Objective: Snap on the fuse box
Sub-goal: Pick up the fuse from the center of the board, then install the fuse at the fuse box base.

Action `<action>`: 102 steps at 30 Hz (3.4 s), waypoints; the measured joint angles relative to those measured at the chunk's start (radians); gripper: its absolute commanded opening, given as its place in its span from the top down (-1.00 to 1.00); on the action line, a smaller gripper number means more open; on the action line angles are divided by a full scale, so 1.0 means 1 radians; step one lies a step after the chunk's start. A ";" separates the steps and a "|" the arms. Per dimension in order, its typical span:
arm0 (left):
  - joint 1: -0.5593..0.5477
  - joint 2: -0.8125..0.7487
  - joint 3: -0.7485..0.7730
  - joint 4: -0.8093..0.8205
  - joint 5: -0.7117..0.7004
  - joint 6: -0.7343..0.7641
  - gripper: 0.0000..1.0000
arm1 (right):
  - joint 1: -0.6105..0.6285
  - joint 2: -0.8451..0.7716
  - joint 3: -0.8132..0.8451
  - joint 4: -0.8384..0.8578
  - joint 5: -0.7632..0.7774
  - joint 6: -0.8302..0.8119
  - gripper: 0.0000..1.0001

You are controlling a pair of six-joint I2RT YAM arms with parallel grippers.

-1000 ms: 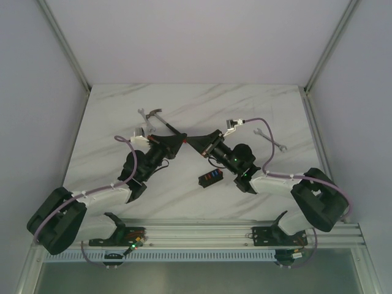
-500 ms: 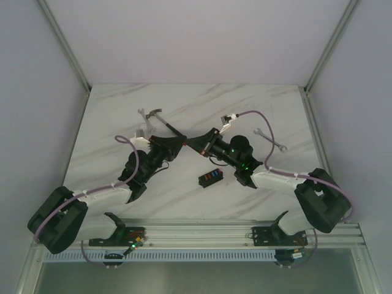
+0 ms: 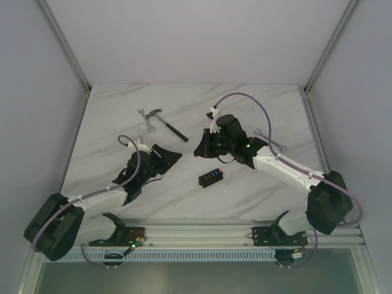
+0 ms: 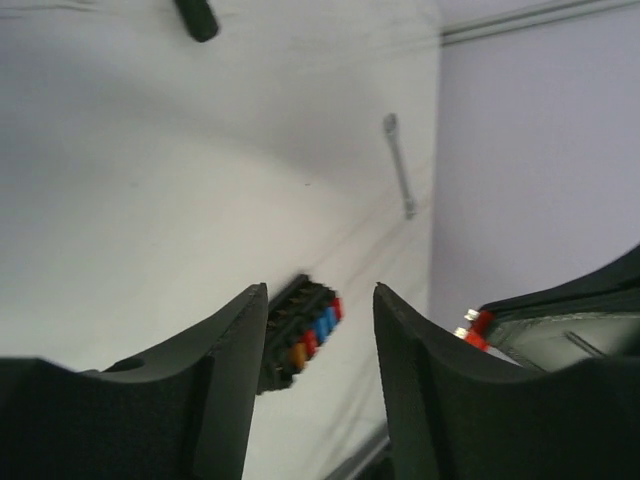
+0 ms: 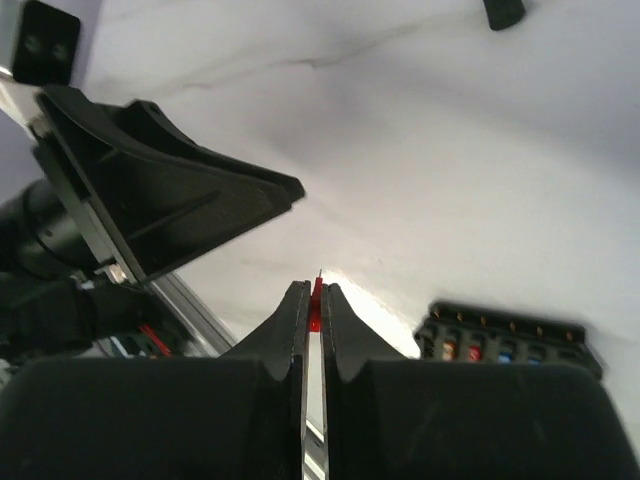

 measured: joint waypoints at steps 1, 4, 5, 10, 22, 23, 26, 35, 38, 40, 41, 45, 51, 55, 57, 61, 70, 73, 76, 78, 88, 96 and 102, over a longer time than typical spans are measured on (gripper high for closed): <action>0.005 -0.010 0.000 -0.028 0.004 0.023 -0.19 | 0.000 0.004 0.023 -0.053 0.005 -0.026 1.00; 0.030 -0.040 0.000 -0.106 0.011 0.087 -0.32 | 0.002 0.038 0.097 -0.206 0.025 -0.099 1.00; 0.040 -0.050 0.000 -0.130 0.013 0.105 -0.35 | 0.004 0.052 0.113 -0.245 0.032 -0.118 1.00; 0.087 -0.086 0.000 -0.238 0.013 0.196 -0.59 | 0.034 0.136 0.174 -0.419 0.060 -0.193 1.00; 0.173 -0.094 -0.003 -0.335 0.027 0.294 -0.99 | 0.121 0.269 0.254 -0.600 0.142 -0.245 1.00; 0.175 -0.094 -0.003 -0.336 0.028 0.299 -1.00 | 0.124 0.277 0.259 -0.604 0.148 -0.246 1.00; 0.182 -0.094 -0.003 -0.344 0.031 0.313 -1.00 | 0.133 0.298 0.272 -0.615 0.168 -0.247 1.00; 0.205 -0.094 -0.003 -0.382 0.031 0.356 -1.00 | 0.148 0.359 0.306 -0.624 0.201 -0.247 1.00; 0.211 -0.094 -0.003 -0.387 0.031 0.364 -1.00 | 0.150 0.368 0.310 -0.626 0.210 -0.247 1.00; 0.214 -0.093 -0.003 -0.389 0.031 0.367 -1.00 | 0.150 0.375 0.312 -0.626 0.216 -0.246 1.00; 0.215 -0.093 -0.003 -0.390 0.031 0.369 -1.00 | 0.151 0.380 0.312 -0.626 0.217 -0.246 1.00; 0.218 -0.082 -0.003 -0.398 0.031 0.373 -1.00 | 0.153 0.395 0.312 -0.626 0.224 -0.246 1.00; 0.221 -0.076 -0.003 -0.407 0.032 0.380 -1.00 | 0.154 0.414 0.317 -0.626 0.224 -0.246 1.00; 0.224 -0.076 -0.003 -0.407 0.032 0.380 -1.00 | 0.157 0.414 0.320 -0.626 0.226 -0.246 1.00; 0.224 -0.076 -0.003 -0.408 0.032 0.380 -1.00 | 0.159 0.414 0.322 -0.625 0.228 -0.246 1.00; 0.224 -0.076 -0.003 -0.408 0.032 0.380 -1.00 | 0.163 0.415 0.324 -0.626 0.228 -0.246 1.00; 0.224 -0.076 -0.003 -0.408 0.035 0.380 -1.00 | 0.167 0.426 0.327 -0.625 0.237 -0.247 1.00; 0.225 -0.076 -0.003 -0.408 0.036 0.380 -1.00 | 0.167 0.431 0.327 -0.625 0.243 -0.248 1.00; 0.225 -0.076 -0.003 -0.408 0.037 0.380 -1.00 | 0.167 0.432 0.327 -0.625 0.243 -0.248 1.00; 0.225 -0.076 -0.003 -0.408 0.039 0.380 -1.00 | 0.167 0.432 0.327 -0.625 0.243 -0.251 1.00; 0.227 -0.077 -0.003 -0.410 0.043 0.380 -1.00 | 0.169 0.439 0.326 -0.621 0.253 -0.251 1.00; 0.229 -0.090 -0.003 -0.422 0.043 0.380 -1.00 | 0.174 0.431 0.299 -0.592 0.270 -0.250 1.00; 0.229 -0.109 -0.003 -0.431 0.042 0.380 -1.00 | 0.177 0.417 0.264 -0.554 0.279 -0.249 1.00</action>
